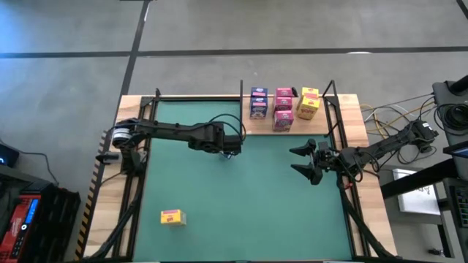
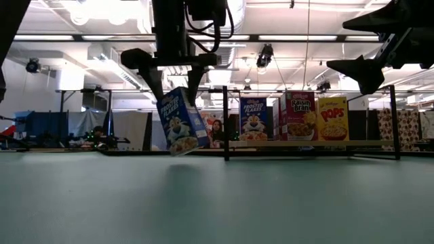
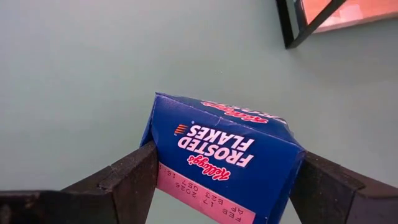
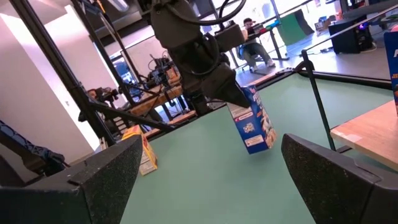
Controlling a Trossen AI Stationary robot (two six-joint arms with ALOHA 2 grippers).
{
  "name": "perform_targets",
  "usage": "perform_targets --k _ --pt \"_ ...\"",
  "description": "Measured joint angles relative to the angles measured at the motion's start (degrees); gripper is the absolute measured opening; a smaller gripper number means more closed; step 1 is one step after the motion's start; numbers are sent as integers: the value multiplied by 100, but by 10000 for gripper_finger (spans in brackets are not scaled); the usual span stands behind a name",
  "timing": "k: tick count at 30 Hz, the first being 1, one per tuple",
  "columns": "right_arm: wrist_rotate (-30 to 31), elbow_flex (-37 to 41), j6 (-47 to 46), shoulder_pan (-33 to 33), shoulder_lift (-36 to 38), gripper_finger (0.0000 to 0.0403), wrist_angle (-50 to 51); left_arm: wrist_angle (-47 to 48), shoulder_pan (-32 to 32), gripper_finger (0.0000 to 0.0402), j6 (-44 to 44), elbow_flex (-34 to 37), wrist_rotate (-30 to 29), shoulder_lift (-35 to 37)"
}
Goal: Stack cereal on shelf
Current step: Move the blue cereal box to the center
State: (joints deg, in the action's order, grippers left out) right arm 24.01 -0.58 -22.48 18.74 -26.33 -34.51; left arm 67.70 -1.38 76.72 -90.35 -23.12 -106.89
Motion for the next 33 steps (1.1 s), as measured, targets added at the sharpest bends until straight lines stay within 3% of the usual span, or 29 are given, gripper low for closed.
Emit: perform_targets --k 33 --pt "1 2 -1 0 0 373 14 -258 312 296 1062 -198 22 -323"
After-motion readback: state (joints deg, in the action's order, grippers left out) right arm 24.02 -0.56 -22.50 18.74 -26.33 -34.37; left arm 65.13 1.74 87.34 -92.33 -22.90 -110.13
